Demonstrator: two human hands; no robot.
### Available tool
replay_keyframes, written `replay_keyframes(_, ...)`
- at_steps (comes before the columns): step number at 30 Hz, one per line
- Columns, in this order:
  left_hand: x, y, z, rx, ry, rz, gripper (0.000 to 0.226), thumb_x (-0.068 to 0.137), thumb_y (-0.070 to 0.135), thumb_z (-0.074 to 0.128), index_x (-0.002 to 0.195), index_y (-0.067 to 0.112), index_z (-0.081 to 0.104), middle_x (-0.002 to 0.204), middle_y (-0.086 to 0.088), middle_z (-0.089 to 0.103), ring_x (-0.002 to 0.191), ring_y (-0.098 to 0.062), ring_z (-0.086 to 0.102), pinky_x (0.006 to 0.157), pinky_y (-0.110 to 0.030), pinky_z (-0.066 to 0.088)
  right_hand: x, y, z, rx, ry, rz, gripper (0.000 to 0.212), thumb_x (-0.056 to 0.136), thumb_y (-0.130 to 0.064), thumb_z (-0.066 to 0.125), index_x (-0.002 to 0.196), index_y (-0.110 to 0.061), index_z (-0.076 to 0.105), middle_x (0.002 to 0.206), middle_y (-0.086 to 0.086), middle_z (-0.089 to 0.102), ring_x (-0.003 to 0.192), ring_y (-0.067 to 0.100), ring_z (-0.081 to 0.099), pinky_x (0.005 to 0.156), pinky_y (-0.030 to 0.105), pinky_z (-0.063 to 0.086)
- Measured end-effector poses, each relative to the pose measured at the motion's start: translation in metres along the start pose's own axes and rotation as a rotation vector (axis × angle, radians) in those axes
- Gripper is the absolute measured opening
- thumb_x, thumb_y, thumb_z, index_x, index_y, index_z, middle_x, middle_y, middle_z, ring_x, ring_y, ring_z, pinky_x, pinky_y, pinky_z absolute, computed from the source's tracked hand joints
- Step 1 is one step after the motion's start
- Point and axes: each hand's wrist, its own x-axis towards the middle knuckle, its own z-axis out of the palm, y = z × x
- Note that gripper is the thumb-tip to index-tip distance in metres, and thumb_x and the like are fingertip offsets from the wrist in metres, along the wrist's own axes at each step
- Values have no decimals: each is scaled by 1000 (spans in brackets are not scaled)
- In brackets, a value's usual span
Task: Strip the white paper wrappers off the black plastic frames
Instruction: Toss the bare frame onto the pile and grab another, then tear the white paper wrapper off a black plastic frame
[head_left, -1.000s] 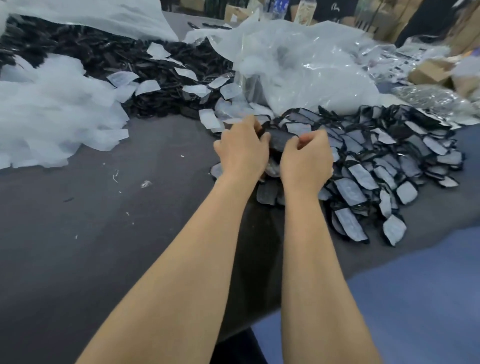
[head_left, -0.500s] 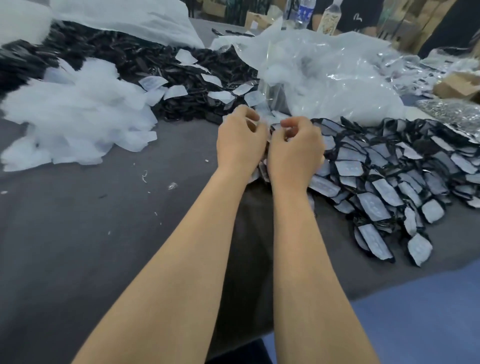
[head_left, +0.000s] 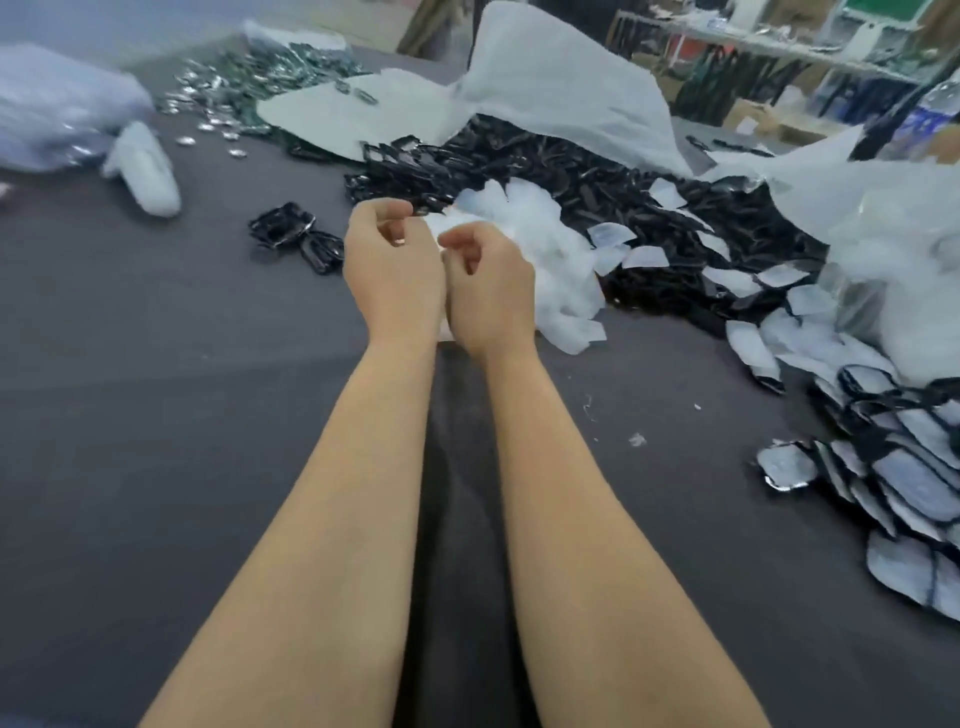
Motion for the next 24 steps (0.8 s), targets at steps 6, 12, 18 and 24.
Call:
replay_keyframes(6, 40, -16, -35, -133, 201, -164, 16, 90, 4, 46, 88, 19, 53, 111, -11, 59, 87, -17, 54, 93, -37, 50, 22, -6, 73, -381, -391, -236, 21, 92, -9, 49, 82, -16, 66, 111, 12, 61, 106, 27, 53, 85, 39, 41)
replay_keyframes(12, 47, -24, -41, -211, 279, -242, 15, 89, 5, 46, 88, 19, 53, 126, -18, 54, 84, -17, 52, 94, -36, 48, 43, 14, 114, -824, -560, -301, 35, 98, -21, 40, 129, -14, 53, 139, 7, 48, 136, 27, 35, 110, 36, 32)
replay_keyframes(18, 48, -21, -42, -264, 317, -256, 24, 89, 4, 46, 77, 25, 48, 129, -19, 52, 80, -17, 51, 91, -33, 49, 27, -6, 87, -163, -247, -64, 26, 91, -5, 45, 111, -12, 61, 124, 11, 59, 117, 25, 52, 92, 27, 36)
replay_keyframes(24, 30, -13, -18, -216, 184, -221, 16, 91, 7, 42, 93, 19, 52, 88, 3, 56, 75, -14, 50, 74, -30, 43, 18, -3, 15, 410, -63, 177, 23, 89, 5, 50, 103, -13, 52, 94, 6, 63, 77, 12, 64, 83, 35, 57)
